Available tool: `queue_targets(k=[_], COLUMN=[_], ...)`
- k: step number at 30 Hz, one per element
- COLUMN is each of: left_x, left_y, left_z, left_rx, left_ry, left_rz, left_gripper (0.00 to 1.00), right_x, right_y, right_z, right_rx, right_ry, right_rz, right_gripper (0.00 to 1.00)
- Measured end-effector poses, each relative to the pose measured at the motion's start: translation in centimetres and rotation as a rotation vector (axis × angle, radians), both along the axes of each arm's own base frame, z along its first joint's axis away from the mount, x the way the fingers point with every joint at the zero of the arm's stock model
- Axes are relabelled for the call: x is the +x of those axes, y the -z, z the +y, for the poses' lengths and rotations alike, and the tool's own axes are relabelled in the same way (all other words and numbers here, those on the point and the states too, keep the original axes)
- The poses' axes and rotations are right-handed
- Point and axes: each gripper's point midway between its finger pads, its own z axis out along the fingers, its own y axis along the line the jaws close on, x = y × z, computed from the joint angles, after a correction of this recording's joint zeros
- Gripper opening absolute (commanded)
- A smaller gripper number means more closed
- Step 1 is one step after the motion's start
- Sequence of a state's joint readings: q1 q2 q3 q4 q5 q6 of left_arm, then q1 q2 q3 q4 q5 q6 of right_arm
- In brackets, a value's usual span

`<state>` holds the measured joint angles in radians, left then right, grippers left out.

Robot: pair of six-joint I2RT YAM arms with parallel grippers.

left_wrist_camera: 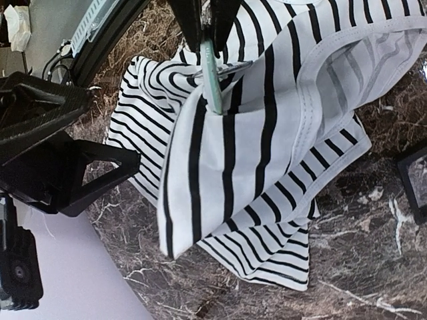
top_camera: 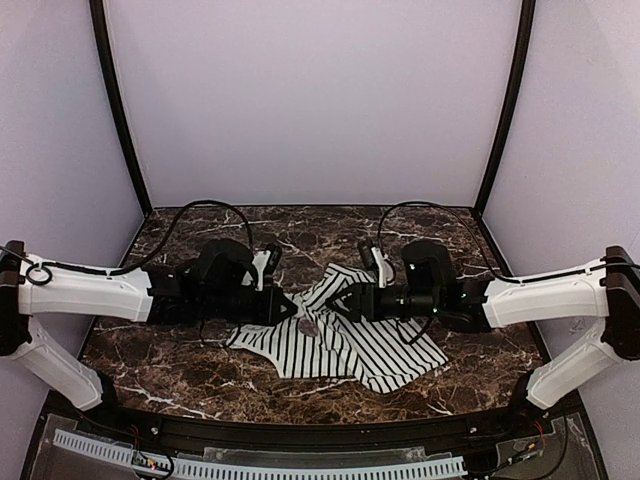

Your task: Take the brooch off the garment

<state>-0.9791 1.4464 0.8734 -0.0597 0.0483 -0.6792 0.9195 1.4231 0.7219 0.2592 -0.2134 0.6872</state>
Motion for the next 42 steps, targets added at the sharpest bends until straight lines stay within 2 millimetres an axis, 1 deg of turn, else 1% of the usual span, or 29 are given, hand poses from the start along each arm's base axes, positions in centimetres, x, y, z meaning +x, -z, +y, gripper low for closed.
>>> queue_targets(k=[3, 5, 7, 9, 11, 13, 15, 18, 24, 28, 35, 42], left_x=[-0.1, -0.4, -0.9, -1.4, -2.0, -2.5, -3.0, -3.9, -5.6, -6.4, -7.1, -7.4], left_y=[-0.8, -1.3, -1.9, -2.7, -3.9, -5.2, -6.5, -7.5, -8.5, -8.6, -8.4, -8.6], left_z=[0.0, 0.0, 0.0, -0.2, -0.6, -0.9, -1.3, -1.8, -2.4, -2.7, -3.3, -3.4], left_rx=[-0.013, -0.027, -0.048, -0.076, -0.114, -0.153, -0.194, -0.242, -0.309, -0.331, -0.353, -0.363], left_ry=[0.042, 0.076, 0.116, 0.161, 0.212, 0.254, 0.299, 0.364, 0.467, 0.513, 0.572, 0.590], left_rz=[-0.052, -0.091, -0.123, -0.159, -0.197, -0.230, -0.260, -0.274, -0.261, -0.245, -0.216, -0.213], left_gripper=[0.01, 0.01, 0.01, 0.01, 0.01, 0.01, 0.01, 0.01, 0.01, 0.01, 0.01, 0.01], right_x=[-0.7, -1.4, -2.0, -2.9, -3.5, -4.0, -4.3, -4.9, -6.0, -6.5, -6.9, -7.0], right_y=[-1.4, -2.7, -3.9, -4.9, -5.7, -6.3, -6.6, -6.6, -5.6, -5.4, -6.4, -6.0], right_z=[-0.8, -1.0, -1.0, -1.0, -0.9, -0.8, -0.6, -0.2, 0.6, 0.9, 1.3, 1.5], right_rx=[0.059, 0.101, 0.141, 0.175, 0.203, 0.222, 0.239, 0.263, 0.286, 0.298, 0.323, 0.322], right_ry=[-0.044, -0.086, -0.128, -0.175, -0.220, -0.257, -0.288, -0.340, -0.429, -0.467, -0.510, -0.524], right_rz=[-0.044, -0.082, -0.123, -0.163, -0.196, -0.217, -0.232, -0.231, -0.189, -0.168, -0.175, -0.159], right_gripper=[0.81, 0.84, 0.84, 0.82, 0.77, 0.73, 0.71, 0.70, 0.60, 0.54, 0.44, 0.31])
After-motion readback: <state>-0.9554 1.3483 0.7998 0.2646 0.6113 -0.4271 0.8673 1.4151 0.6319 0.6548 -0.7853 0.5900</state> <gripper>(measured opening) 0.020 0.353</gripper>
